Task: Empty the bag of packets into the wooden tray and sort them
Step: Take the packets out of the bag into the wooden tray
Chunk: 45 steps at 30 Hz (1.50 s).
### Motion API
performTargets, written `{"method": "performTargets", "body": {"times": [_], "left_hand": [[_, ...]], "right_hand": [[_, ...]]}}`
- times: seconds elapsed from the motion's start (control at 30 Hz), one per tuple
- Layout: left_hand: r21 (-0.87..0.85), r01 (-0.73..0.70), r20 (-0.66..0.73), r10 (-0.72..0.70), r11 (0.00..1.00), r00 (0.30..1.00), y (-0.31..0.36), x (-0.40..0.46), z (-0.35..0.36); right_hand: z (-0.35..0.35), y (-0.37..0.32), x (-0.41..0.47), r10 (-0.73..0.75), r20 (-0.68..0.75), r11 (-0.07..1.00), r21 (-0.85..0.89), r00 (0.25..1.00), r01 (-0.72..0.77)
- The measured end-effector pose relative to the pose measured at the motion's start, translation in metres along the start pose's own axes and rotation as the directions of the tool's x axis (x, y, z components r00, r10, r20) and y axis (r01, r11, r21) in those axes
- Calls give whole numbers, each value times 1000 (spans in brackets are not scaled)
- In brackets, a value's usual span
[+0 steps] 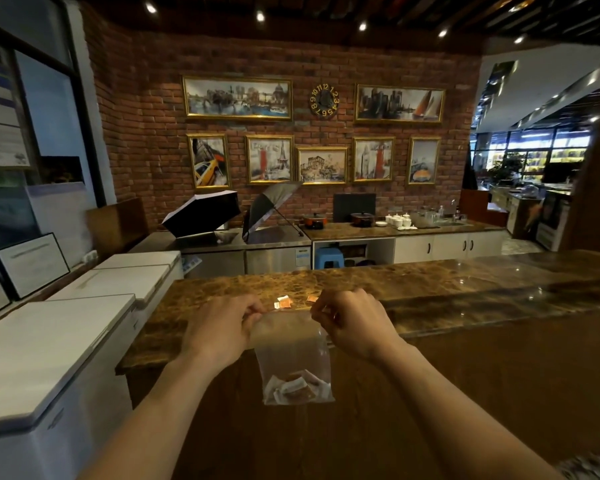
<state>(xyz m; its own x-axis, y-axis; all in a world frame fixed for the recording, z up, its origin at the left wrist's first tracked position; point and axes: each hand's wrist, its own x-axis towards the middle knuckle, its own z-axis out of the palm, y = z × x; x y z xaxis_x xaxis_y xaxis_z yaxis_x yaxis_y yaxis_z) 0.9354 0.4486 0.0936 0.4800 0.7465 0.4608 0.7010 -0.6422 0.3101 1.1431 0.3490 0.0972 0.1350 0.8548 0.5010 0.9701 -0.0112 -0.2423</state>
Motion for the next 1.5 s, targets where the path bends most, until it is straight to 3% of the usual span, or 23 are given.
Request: {"method": "performTargets", "body": {"times": [0.13, 0.23, 0.37, 0.47, 0.7, 0.87, 1.1, 1.3, 1.5], "left_hand": [[-125, 40, 34, -36, 991, 999, -21, 40, 24], [-23, 28, -47, -29, 999, 998, -40, 76, 37], [-120, 47, 42, -43, 992, 998, -65, 130, 51], [-52, -21, -51, 18, 998, 999, -84, 163, 63], [-174, 25, 101, -8, 984, 995, -120, 231, 111], [-187, -9, 1, 10, 982, 1000, -114, 266, 144], [-99, 45, 30, -42, 994, 999, -100, 311, 177], [41, 74, 24, -75, 996, 997, -82, 345, 193], [38, -6, 24, 5, 999, 1000, -74, 364, 215]], "right_hand": [[21, 13, 37, 16, 9, 1000, -19, 1000, -16], [38, 21, 75, 41, 31, 999, -20, 999, -40], [65, 32, 129, 97, 42, 995, -9, 994, -96], [82, 41, 161, 113, 37, 994, -1, 993, -113], [124, 77, 219, 123, 46, 991, 45, 991, -125], [150, 114, 254, 97, 66, 994, 36, 993, -100], [172, 174, 304, 51, 131, 996, 60, 990, -59], [180, 220, 338, -14, 144, 981, 195, 989, -15], [198, 244, 362, -91, 176, 948, 318, 980, 31]]}}
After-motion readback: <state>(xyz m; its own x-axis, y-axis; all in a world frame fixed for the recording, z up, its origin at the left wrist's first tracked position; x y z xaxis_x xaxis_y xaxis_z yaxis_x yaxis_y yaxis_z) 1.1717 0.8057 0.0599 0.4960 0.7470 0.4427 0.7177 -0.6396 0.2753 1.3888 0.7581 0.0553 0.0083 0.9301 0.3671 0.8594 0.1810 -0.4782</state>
